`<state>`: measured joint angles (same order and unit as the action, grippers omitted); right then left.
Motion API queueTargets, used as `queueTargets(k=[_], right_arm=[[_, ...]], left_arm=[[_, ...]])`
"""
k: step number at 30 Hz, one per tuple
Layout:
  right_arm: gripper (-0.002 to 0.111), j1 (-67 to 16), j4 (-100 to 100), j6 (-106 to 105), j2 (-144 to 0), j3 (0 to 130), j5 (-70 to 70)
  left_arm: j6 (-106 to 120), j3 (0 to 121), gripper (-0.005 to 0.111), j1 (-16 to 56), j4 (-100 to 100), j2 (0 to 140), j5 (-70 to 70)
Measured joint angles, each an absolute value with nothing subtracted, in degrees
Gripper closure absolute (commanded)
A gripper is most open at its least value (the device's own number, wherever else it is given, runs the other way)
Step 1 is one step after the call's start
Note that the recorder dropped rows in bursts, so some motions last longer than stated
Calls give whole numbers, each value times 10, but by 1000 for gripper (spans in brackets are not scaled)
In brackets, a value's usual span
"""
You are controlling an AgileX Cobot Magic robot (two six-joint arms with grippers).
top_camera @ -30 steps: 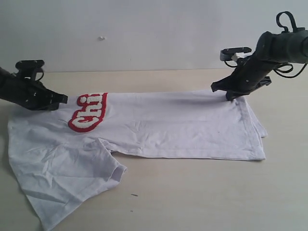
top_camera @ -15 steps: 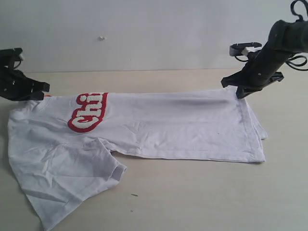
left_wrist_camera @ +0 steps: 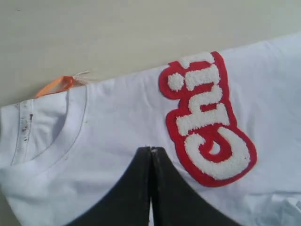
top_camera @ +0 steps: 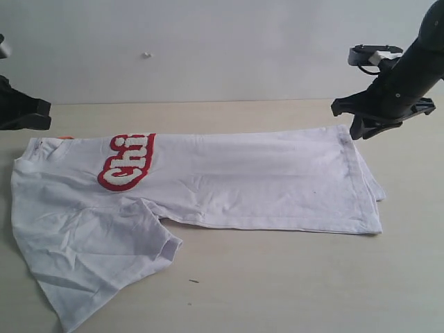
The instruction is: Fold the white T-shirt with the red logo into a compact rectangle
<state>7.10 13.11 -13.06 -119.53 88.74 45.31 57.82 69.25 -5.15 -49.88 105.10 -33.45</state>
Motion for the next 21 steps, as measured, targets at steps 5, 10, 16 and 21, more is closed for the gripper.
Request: queueTargets(k=[5,10,16,21], right_arm=[[58,74,133,-79,-1229,887,409],[62,90,149,-76,-1284,936,378],[68,94,193,-121,-1371,1037,381],[87,94,242,-170,-1388,1058,383]], left_arm=[[580,681,107,-51,-499,1031,-335],[596,680,107,-51,-499,1030,-325],[608,679,107,-51,-499,1030,-287],[611,679,107,-51,-499,1030,-277]])
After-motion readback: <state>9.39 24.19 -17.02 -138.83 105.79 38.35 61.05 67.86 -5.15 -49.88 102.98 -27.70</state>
